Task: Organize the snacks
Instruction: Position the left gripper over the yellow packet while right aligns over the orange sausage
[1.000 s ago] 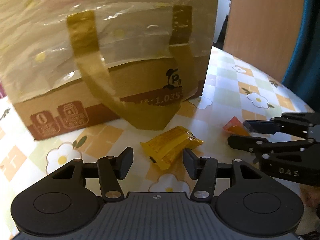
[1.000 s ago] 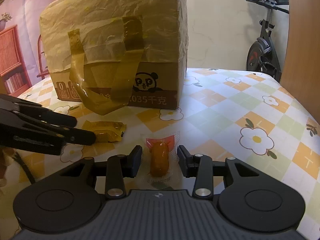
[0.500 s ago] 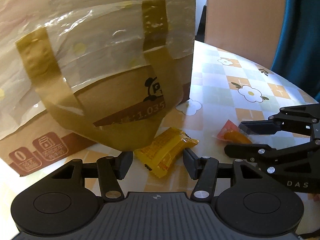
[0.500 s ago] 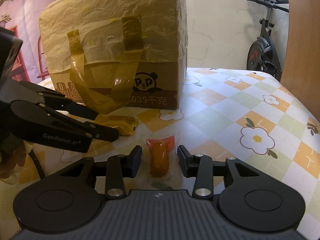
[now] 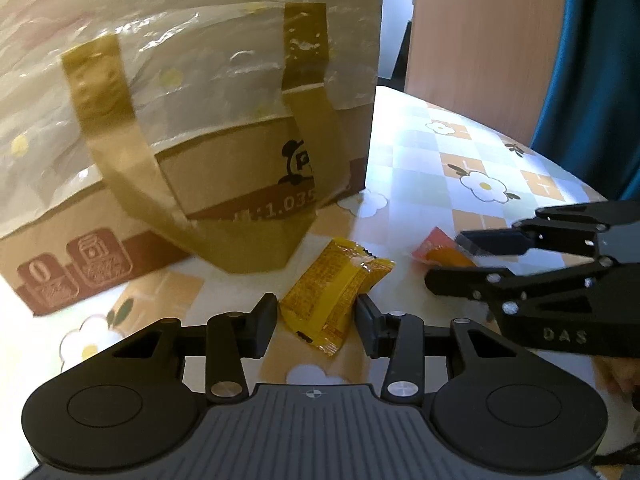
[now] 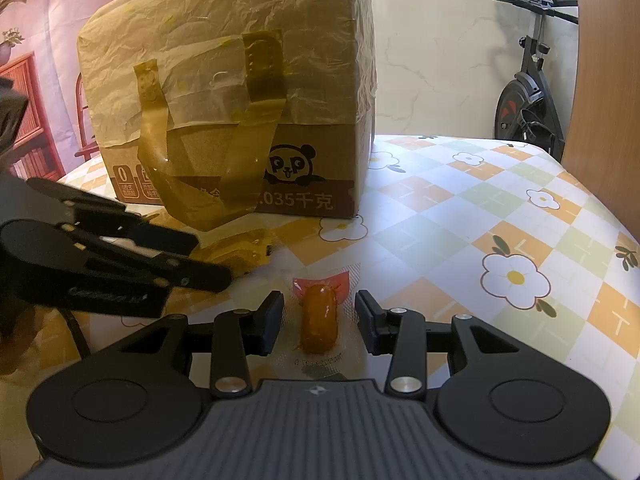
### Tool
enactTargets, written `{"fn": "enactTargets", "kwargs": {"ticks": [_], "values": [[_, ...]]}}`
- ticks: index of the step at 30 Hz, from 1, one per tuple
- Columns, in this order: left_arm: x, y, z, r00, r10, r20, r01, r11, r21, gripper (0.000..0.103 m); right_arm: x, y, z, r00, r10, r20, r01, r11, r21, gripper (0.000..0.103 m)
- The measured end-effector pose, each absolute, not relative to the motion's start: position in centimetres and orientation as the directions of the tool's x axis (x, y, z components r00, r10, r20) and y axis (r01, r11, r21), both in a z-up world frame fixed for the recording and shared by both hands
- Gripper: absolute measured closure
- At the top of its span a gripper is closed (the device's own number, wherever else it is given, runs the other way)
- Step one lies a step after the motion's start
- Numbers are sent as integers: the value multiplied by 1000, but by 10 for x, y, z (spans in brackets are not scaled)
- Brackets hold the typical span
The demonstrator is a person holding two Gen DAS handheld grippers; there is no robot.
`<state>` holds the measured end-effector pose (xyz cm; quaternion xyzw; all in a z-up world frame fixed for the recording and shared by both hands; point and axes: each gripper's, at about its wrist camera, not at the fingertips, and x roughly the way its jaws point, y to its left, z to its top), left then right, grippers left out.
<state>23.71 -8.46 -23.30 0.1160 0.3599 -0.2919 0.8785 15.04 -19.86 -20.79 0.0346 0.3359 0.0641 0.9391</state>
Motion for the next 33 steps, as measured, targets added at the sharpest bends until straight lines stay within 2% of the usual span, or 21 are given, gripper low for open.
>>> {"fn": "enactTargets", "kwargs": {"ticks": [11, 14, 20, 29, 33], "values": [[221, -79, -231, 598, -361, -716, 444, 892, -78, 56, 150, -199, -208, 766, 144, -626, -97, 989, 108, 61], [220, -82, -231, 606, -344, -718, 472, 881, -24, 50, 150, -199, -208, 766, 144, -626, -97, 989, 109, 61], [220, -75, -220, 595, -398, -698, 524, 851, -39, 40, 151, -199, -208, 766, 148, -625, -98, 989, 114, 61], [224, -77, -213, 581, -416, -699, 586, 810, 6, 39, 150, -199, -208, 766, 152, -625, -98, 988, 121, 61], [230, -88, -219, 543, -406, -735, 656, 752, 68, 39, 151, -201, -208, 765, 154, -625, -99, 987, 123, 61]]}}
